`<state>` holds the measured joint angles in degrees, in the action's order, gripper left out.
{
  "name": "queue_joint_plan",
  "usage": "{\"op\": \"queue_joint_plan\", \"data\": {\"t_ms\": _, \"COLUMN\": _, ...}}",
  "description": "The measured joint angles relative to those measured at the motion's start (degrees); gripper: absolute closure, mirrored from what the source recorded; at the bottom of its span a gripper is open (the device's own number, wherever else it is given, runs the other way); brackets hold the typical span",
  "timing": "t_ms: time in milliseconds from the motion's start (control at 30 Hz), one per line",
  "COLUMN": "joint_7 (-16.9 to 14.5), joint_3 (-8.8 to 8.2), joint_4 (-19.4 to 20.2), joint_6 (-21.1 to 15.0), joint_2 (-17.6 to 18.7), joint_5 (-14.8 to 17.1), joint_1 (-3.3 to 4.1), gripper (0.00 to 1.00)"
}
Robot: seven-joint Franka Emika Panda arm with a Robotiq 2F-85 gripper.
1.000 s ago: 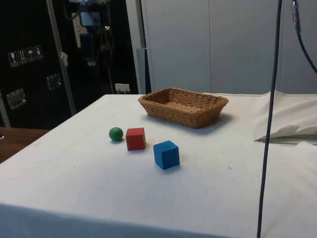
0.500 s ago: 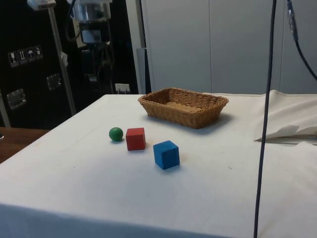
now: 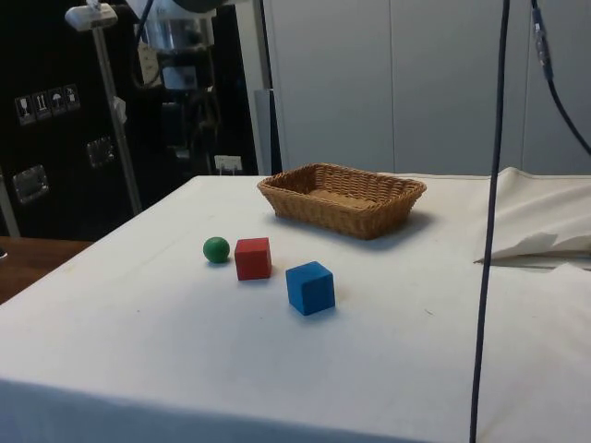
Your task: Place all non-red objects into the basket.
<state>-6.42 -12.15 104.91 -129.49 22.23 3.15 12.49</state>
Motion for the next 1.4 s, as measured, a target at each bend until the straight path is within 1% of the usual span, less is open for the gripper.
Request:
{"op": "queue_joint_plan", "data": {"t_ms": 133, "joint_7": -1.9, "joint_3": -0.69, "joint_4": 0.0, "joint_6": -1.3, "joint_2": 1.4, "joint_5": 1.7, "joint_1": -0.34, "gripper": 0.00}}
{"op": "queue_joint_plan", "data": {"t_ms": 200, "joint_7": -2.7, "joint_3": -0.97, "joint_4": 0.0, "joint_6": -2.1, "joint_2": 2.2, "joint_5": 2.6, "joint_1": -0.34, "gripper": 0.00}}
{"op": "queue_joint_plan", "data": {"t_ms": 300, "joint_7": -2.8, "joint_3": -0.97, "joint_4": 0.0, "joint_6": -2.3, "joint_2": 2.5, "joint_5": 2.8, "joint_1": -0.34, "gripper": 0.00}}
{"op": "queue_joint_plan", "data": {"t_ms": 533, "joint_7": -4.2, "joint_3": -1.09, "joint_4": 0.6, "joint_6": -5.7, "joint_2": 4.8, "joint_5": 4.7, "joint_1": -0.46, "gripper": 0.00}}
{"op": "queue_joint_plan", "data": {"t_ms": 800, "joint_7": -5.4, "joint_3": -1.15, "joint_4": 1.1, "joint_6": -8.3, "joint_2": 6.5, "joint_5": 6.3, "joint_1": -0.46, "gripper": 0.00}}
{"op": "queue_joint_plan", "data": {"t_ms": 867, "joint_7": -5.4, "joint_3": -1.15, "joint_4": 1.1, "joint_6": -8.3, "joint_2": 6.5, "joint_5": 6.3, "joint_1": -0.46, "gripper": 0.00}}
{"op": "queue_joint_plan", "data": {"t_ms": 900, "joint_7": -5.9, "joint_3": -1.15, "joint_4": 1.2, "joint_6": -9.2, "joint_2": 7.0, "joint_5": 6.9, "joint_1": -0.46, "gripper": 0.00}}
{"op": "queue_joint_plan", "data": {"t_ms": 1067, "joint_7": -7.0, "joint_3": -1.15, "joint_4": 1.3, "joint_6": -11.2, "joint_2": 8.9, "joint_5": 8.0, "joint_1": -0.52, "gripper": 0.00}}
{"op": "queue_joint_plan", "data": {"t_ms": 1400, "joint_7": -7.8, "joint_3": -1.20, "joint_4": 0.6, "joint_6": -12.3, "joint_2": 11.3, "joint_5": 8.1, "joint_1": -0.74, "gripper": 0.00}}
